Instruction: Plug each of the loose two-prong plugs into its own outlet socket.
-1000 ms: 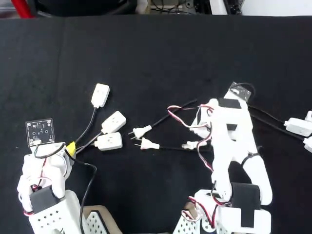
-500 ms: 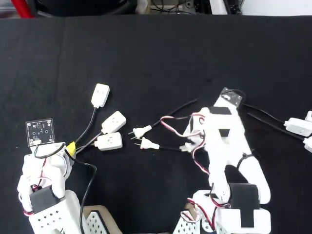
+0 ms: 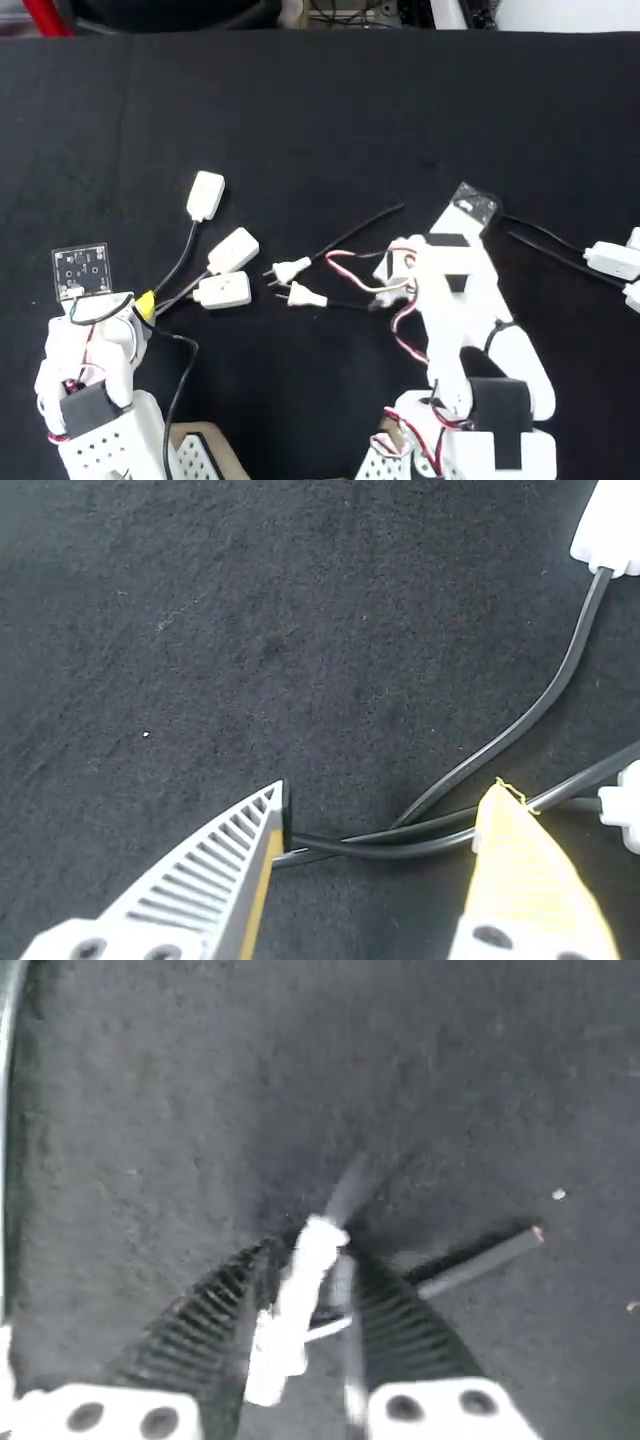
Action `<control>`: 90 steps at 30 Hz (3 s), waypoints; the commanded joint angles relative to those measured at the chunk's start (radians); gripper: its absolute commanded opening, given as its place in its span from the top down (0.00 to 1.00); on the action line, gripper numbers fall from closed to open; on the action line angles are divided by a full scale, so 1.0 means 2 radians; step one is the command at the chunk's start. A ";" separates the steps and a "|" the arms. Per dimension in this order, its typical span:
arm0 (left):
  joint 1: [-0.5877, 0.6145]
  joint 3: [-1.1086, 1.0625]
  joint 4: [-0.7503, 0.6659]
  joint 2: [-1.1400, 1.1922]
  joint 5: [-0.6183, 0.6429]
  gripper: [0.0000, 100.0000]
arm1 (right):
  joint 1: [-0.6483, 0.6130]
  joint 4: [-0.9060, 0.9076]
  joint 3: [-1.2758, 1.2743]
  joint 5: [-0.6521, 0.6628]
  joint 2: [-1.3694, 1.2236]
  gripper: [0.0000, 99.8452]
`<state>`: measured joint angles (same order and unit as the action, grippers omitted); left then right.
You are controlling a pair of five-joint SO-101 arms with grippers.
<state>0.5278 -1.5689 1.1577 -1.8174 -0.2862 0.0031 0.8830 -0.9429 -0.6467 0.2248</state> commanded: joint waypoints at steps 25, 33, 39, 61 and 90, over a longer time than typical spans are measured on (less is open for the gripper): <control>-0.113 -0.023 -0.044 -0.003 -0.001 0.70 | -0.189 -0.119 0.008 0.167 0.151 0.99; -0.211 -0.022 -0.066 -0.004 0.002 0.70 | -0.278 -0.239 -0.105 0.167 0.281 0.99; -0.273 -0.023 -0.124 -0.004 0.072 0.70 | -0.374 -0.243 -0.196 0.167 0.433 0.99; -0.321 -0.019 -0.127 -0.003 0.075 0.80 | -0.383 -0.287 -0.376 0.109 0.688 0.99; -0.336 0.010 -0.135 -0.004 0.118 0.80 | -0.412 -0.269 -0.376 0.063 0.684 0.99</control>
<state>-0.2056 -1.6180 0.9628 -1.8174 -0.0898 -0.7902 0.3199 -1.6978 -0.5102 1.6103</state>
